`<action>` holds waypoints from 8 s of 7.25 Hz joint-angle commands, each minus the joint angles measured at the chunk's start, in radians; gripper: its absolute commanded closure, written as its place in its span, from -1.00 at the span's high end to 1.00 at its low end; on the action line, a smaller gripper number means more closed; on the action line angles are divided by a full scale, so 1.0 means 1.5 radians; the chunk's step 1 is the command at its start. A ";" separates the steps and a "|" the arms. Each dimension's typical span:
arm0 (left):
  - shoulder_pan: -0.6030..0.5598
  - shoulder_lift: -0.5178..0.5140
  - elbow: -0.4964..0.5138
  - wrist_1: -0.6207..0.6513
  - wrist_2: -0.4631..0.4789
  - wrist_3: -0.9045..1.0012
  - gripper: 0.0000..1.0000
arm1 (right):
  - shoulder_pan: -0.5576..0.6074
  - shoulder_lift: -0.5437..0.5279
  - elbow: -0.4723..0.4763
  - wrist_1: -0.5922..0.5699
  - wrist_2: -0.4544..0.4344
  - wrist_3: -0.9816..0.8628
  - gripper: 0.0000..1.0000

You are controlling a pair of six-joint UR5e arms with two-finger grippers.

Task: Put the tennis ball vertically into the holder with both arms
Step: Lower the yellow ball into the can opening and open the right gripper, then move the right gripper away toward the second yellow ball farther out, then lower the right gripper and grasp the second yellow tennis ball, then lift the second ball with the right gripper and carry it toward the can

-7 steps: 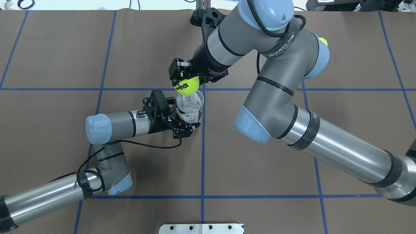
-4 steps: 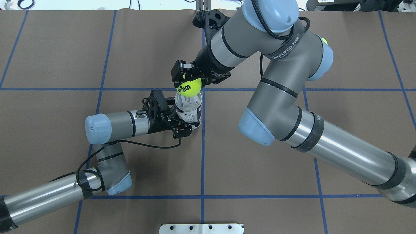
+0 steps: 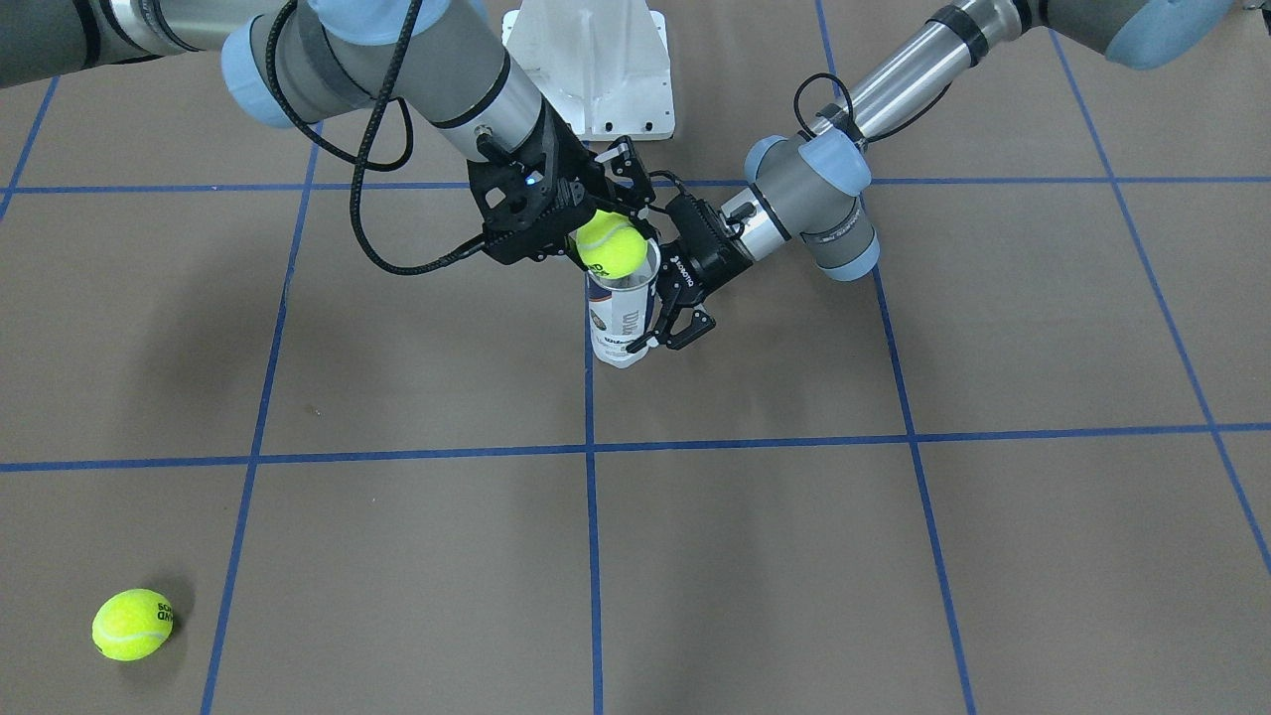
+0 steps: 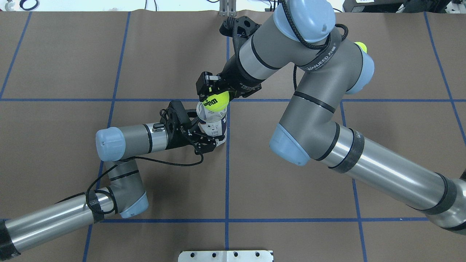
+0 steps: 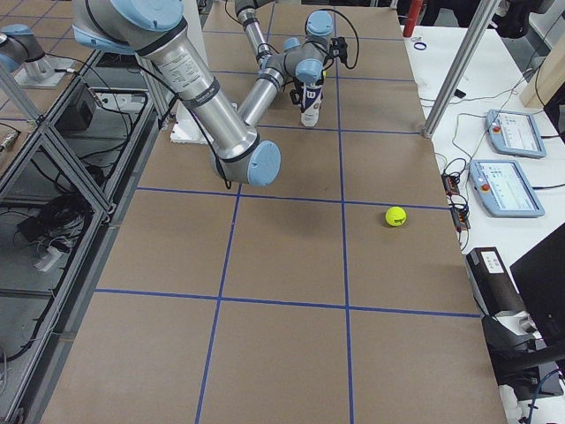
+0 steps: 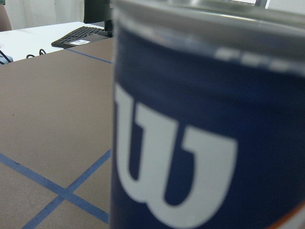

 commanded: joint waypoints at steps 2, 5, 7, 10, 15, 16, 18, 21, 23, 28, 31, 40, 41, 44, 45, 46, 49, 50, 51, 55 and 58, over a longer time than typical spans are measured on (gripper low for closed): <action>0.000 0.000 0.000 -0.001 0.000 0.000 0.66 | -0.015 0.003 -0.003 0.000 -0.018 0.000 -1.00; 0.000 0.002 0.000 -0.001 0.000 0.000 0.66 | -0.014 0.002 0.004 -0.001 -0.016 0.000 -0.98; 0.000 0.000 0.000 -0.001 -0.001 0.000 0.66 | -0.014 -0.001 0.013 -0.004 -0.019 0.000 0.96; 0.000 0.000 0.000 -0.001 -0.001 0.000 0.67 | -0.011 0.001 0.019 -0.005 -0.019 0.000 0.97; 0.000 0.000 -0.003 -0.002 -0.001 0.000 0.97 | 0.001 0.000 0.026 -0.006 -0.016 0.004 0.97; 0.000 0.002 -0.003 -0.002 -0.001 -0.001 0.97 | 0.004 -0.002 0.032 -0.011 -0.016 0.004 0.97; -0.001 0.002 -0.004 -0.002 -0.001 -0.001 0.97 | 0.030 -0.010 0.058 -0.066 -0.015 0.003 0.98; -0.001 0.005 -0.004 -0.002 -0.001 0.000 0.97 | 0.135 -0.072 0.050 -0.067 -0.006 -0.024 0.98; -0.002 0.007 -0.004 -0.005 -0.002 0.000 0.97 | 0.216 -0.088 -0.052 -0.068 -0.004 -0.157 0.98; -0.002 0.007 -0.004 -0.006 -0.001 0.000 0.97 | 0.293 -0.083 -0.307 0.010 -0.089 -0.268 0.98; -0.002 0.008 -0.004 -0.006 -0.002 0.000 0.97 | 0.286 -0.081 -0.463 0.184 -0.104 -0.329 0.98; -0.005 0.009 -0.005 -0.007 -0.002 0.000 0.97 | 0.244 -0.081 -0.514 0.186 -0.142 -0.373 0.81; -0.005 0.009 -0.005 -0.007 -0.002 0.000 0.97 | 0.244 -0.082 -0.514 0.186 -0.141 -0.373 -0.36; -0.006 0.011 -0.005 -0.008 -0.002 0.001 0.97 | 0.271 -0.043 -0.506 0.175 -0.130 -0.427 -1.00; -0.003 0.010 -0.005 -0.007 -0.002 0.000 0.97 | 0.285 -0.038 -0.472 0.152 -0.106 -0.428 -1.00; -0.004 0.011 -0.005 -0.007 -0.002 0.001 0.97 | 0.293 -0.031 -0.420 0.106 -0.077 -0.424 -1.00; -0.004 0.011 -0.005 -0.007 -0.002 0.001 0.97 | 0.285 -0.005 -0.207 -0.105 0.015 -0.366 -1.00; -0.004 0.011 -0.004 -0.007 -0.002 0.001 0.97 | 0.273 -0.001 -0.167 -0.129 0.057 -0.348 -1.00; -0.003 0.013 -0.004 -0.008 -0.002 0.001 0.97 | 0.239 -0.001 -0.117 -0.150 0.063 -0.306 -1.00; -0.001 0.017 -0.009 -0.009 -0.003 0.000 0.98 | 0.200 0.006 -0.044 -0.165 0.063 -0.214 -1.00; 0.002 0.012 -0.011 -0.008 -0.003 0.000 0.98 | 0.187 0.005 -0.025 -0.169 0.066 -0.202 -1.00</action>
